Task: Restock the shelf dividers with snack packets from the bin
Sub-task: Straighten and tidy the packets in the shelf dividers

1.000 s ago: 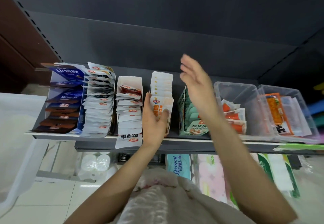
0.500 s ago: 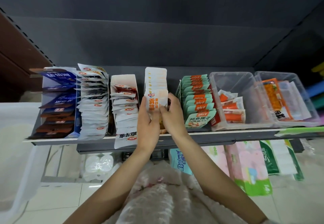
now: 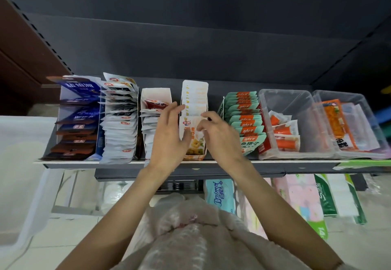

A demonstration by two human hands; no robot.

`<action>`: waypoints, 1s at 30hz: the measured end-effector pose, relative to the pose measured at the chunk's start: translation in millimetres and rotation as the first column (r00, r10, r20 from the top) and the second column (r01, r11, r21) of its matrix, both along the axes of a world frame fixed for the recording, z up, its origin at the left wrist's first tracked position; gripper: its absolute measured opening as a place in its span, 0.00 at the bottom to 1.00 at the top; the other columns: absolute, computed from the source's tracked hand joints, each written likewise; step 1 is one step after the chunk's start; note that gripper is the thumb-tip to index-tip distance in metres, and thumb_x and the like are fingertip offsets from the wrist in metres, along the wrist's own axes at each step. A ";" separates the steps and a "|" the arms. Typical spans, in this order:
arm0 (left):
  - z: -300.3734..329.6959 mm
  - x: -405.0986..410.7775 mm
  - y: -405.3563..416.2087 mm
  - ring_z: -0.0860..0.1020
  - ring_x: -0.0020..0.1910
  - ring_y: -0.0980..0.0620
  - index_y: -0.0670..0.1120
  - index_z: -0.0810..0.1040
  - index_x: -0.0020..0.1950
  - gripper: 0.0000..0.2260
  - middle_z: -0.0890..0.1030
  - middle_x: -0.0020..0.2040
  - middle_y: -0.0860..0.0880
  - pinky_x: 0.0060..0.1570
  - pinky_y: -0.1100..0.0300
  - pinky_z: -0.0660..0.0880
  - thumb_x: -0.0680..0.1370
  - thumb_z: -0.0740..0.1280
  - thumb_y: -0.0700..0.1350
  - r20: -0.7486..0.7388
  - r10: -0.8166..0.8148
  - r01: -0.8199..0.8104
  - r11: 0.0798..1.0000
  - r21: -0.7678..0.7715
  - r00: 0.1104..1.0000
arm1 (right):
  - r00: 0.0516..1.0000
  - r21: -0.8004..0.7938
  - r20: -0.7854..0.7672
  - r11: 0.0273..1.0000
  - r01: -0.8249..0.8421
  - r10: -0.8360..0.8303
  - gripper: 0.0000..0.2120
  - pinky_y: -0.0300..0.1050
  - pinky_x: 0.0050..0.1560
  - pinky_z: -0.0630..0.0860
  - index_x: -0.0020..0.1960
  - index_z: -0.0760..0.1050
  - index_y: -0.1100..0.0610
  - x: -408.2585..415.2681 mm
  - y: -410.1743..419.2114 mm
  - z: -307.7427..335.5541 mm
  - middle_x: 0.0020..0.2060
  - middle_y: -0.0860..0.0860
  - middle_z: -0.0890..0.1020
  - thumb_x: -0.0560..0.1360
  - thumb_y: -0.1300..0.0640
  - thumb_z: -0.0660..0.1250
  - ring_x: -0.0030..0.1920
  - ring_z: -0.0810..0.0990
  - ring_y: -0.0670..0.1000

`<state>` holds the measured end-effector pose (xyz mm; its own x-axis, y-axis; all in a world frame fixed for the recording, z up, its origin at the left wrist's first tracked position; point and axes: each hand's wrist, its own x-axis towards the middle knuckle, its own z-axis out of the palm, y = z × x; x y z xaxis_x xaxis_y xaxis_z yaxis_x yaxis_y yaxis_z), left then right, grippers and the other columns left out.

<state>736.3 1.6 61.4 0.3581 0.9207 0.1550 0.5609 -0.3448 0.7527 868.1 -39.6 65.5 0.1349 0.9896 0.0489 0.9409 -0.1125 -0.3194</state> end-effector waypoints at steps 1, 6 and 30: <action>-3.7 -0.9 0.8 0.65 0.71 0.48 0.41 0.66 0.71 0.26 0.67 0.71 0.44 0.69 0.60 0.62 0.74 0.67 0.35 -0.132 -0.052 0.061 0.996 0.064 0.990 | 1.000 0.011 0.012 1.000 -0.003 0.003 0.09 0.47 0.46 0.77 0.52 0.80 0.56 2.9 2.6 4.7 0.61 0.50 0.76 0.75 0.66 0.65 0.53 0.80 0.54; -11.5 10.7 7.7 0.52 0.77 0.45 0.39 0.53 0.77 0.32 0.55 0.77 0.43 0.74 0.57 0.47 0.77 0.65 0.41 -0.491 -0.185 0.279 0.952 0.125 0.851 | 1.000 0.069 0.017 0.998 -0.005 0.004 0.17 0.48 0.55 0.75 0.64 0.72 0.55 22.7 43.5 23.7 0.62 0.52 0.77 0.78 0.66 0.60 0.59 0.77 0.53; -10.1 20.5 29.3 0.75 0.56 0.46 0.44 0.74 0.63 0.18 0.79 0.55 0.45 0.46 0.55 0.75 0.74 0.67 0.36 -0.572 -0.159 0.292 0.945 0.149 0.805 | 0.950 -0.331 0.108 0.912 -0.243 0.292 0.05 0.48 0.45 0.67 0.50 0.73 0.55 33.3 81.7 30.8 0.46 0.54 0.78 0.78 0.60 0.59 0.53 0.76 0.59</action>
<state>756.8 30.9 51.3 0.6369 0.7688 0.0571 0.7399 -0.6303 0.2351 901.4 42.1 96.3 -0.1217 0.9559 -0.2672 0.9837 0.0803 -0.1608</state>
